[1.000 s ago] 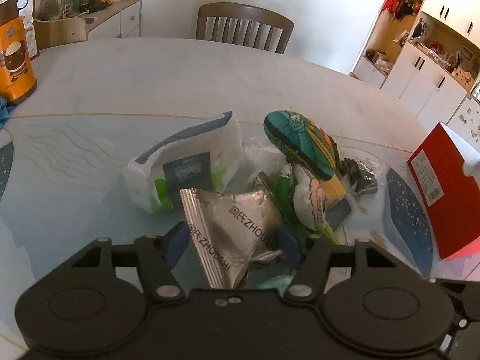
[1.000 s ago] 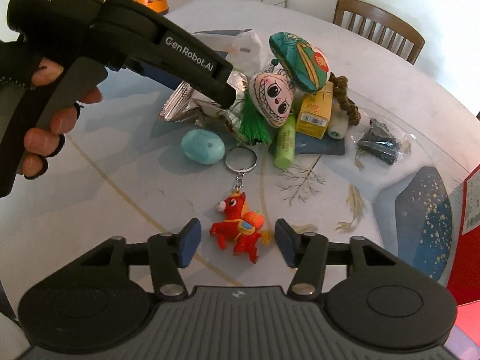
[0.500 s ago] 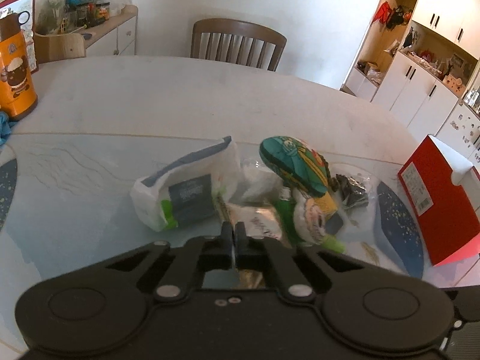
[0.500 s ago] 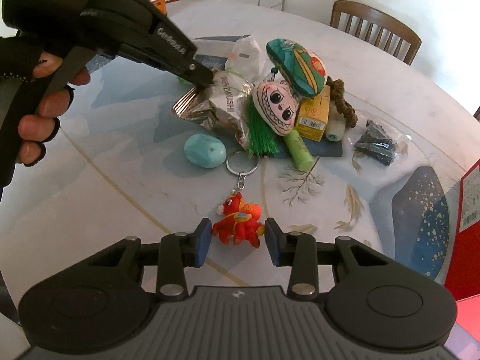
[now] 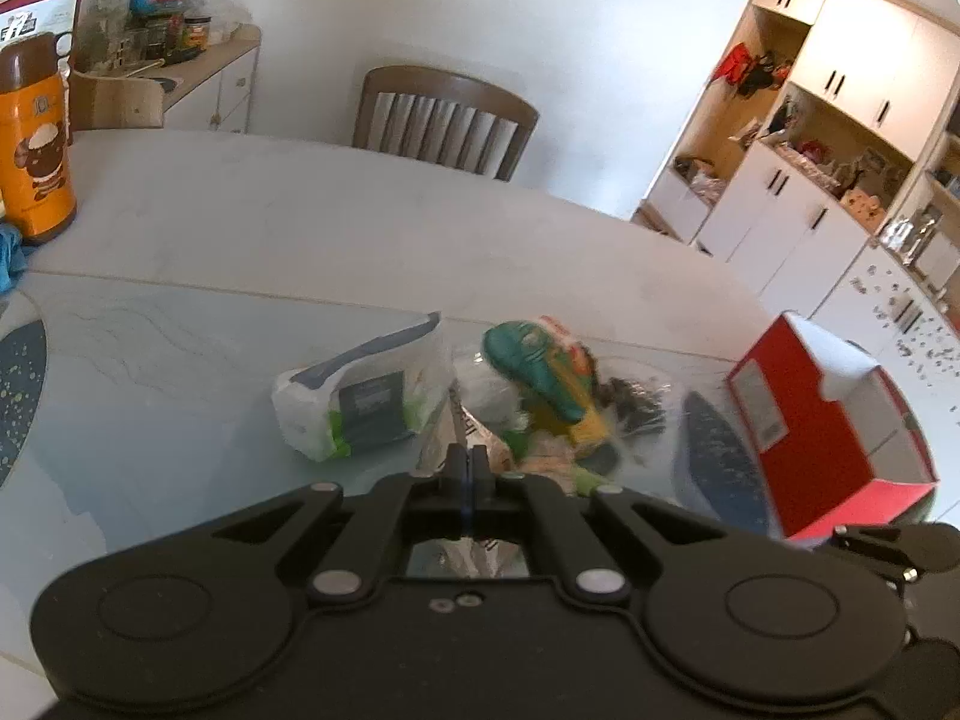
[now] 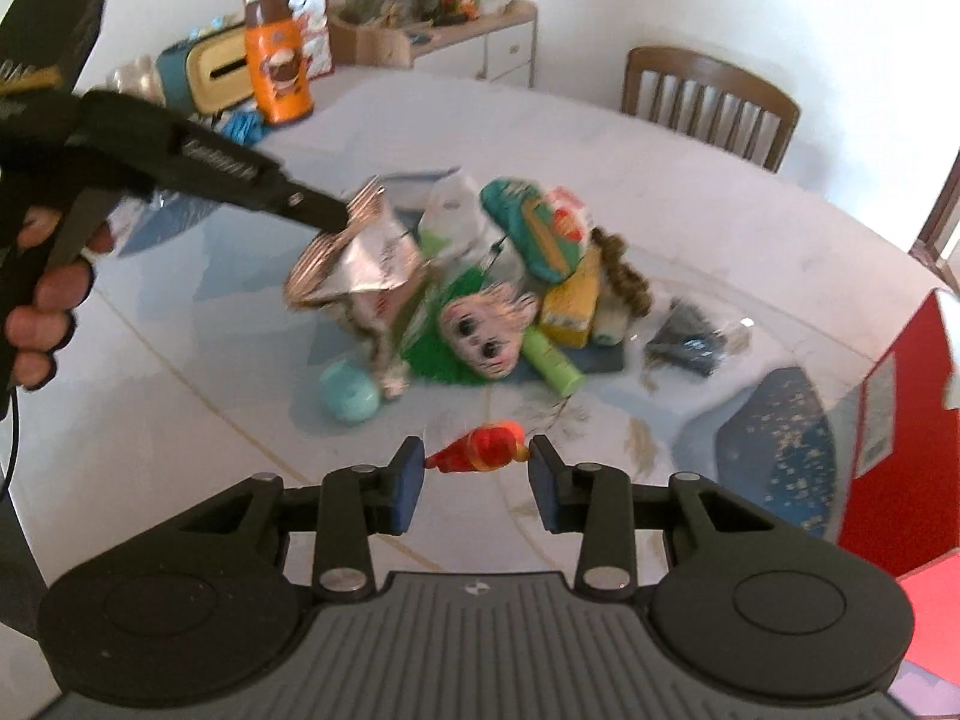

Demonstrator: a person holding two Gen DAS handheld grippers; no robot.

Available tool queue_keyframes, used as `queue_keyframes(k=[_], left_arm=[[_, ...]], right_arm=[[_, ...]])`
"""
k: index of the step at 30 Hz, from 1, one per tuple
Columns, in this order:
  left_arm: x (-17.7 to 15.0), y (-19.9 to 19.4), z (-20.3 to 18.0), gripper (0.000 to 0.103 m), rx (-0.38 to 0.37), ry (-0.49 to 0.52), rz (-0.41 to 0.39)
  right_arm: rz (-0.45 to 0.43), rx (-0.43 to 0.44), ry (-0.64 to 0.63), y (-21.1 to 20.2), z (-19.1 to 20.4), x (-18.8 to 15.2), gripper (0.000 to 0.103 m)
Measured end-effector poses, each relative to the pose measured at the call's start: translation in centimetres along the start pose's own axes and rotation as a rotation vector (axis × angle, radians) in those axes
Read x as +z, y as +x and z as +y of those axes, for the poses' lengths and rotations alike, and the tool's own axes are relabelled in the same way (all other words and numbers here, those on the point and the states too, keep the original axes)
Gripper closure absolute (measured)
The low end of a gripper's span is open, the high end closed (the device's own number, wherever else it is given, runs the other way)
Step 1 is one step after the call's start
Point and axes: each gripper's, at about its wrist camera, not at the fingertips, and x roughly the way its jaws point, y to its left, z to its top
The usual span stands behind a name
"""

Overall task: Organize objects
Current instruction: 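Carry the silver bag and red keychain over the red-and-white box with both tools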

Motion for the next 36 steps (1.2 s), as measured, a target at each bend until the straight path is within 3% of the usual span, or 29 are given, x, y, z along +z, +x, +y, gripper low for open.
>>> queue_keyframes(k=[15,36], left_arm=[[2.0,-2.5,-4.4,0.103,-0.139,0.060,0.011],[3.9,1.2,-21.2,0.103,-0.250,0.267,0.053]], right_arm=[[-0.096,-0.107,0.132,-6.7,-4.9,0.1,0.067],[-0.172,-0.275,0.191,-14.8,-21.0,-2.0,0.067]])
